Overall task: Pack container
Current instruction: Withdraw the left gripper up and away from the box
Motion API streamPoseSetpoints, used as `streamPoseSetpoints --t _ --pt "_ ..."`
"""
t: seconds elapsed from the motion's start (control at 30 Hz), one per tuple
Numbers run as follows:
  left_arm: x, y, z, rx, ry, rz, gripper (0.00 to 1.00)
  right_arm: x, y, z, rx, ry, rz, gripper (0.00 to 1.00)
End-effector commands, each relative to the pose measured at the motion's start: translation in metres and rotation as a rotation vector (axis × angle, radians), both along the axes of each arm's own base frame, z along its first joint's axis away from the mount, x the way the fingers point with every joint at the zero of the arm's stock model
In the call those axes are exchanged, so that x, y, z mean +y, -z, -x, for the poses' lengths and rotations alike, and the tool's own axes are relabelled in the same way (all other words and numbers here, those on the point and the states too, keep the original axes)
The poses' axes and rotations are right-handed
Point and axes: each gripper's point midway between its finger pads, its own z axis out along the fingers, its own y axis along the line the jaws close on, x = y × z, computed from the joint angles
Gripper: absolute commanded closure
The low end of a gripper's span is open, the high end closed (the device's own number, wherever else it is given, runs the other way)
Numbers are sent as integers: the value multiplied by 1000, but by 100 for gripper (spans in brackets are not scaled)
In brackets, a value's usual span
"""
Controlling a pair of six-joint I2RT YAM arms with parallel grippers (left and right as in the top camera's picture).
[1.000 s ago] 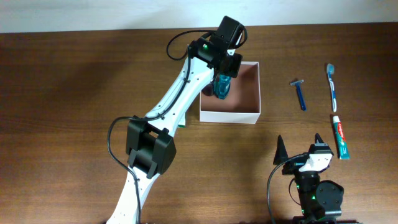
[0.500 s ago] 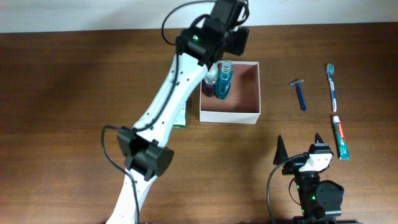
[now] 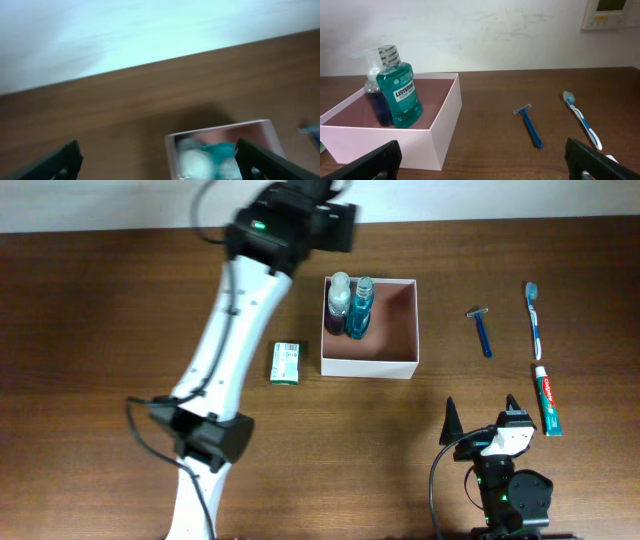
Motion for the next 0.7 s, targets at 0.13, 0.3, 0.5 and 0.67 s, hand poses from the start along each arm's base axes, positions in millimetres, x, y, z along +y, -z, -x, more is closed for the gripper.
streamPoseSetpoints --t 0.13,0.3,0.5,0.67 --pt "118 -33 27 53 -203 -52 1 0 2 0 1 -2 6 1" --pt "157 -8 50 216 -253 -49 1 0 2 0 1 -2 6 1" --pt "153 4 66 318 -205 31 1 0 2 0 1 -2 6 1" --pt "135 15 81 407 -144 71 3 0 2 0 1 -2 6 1"
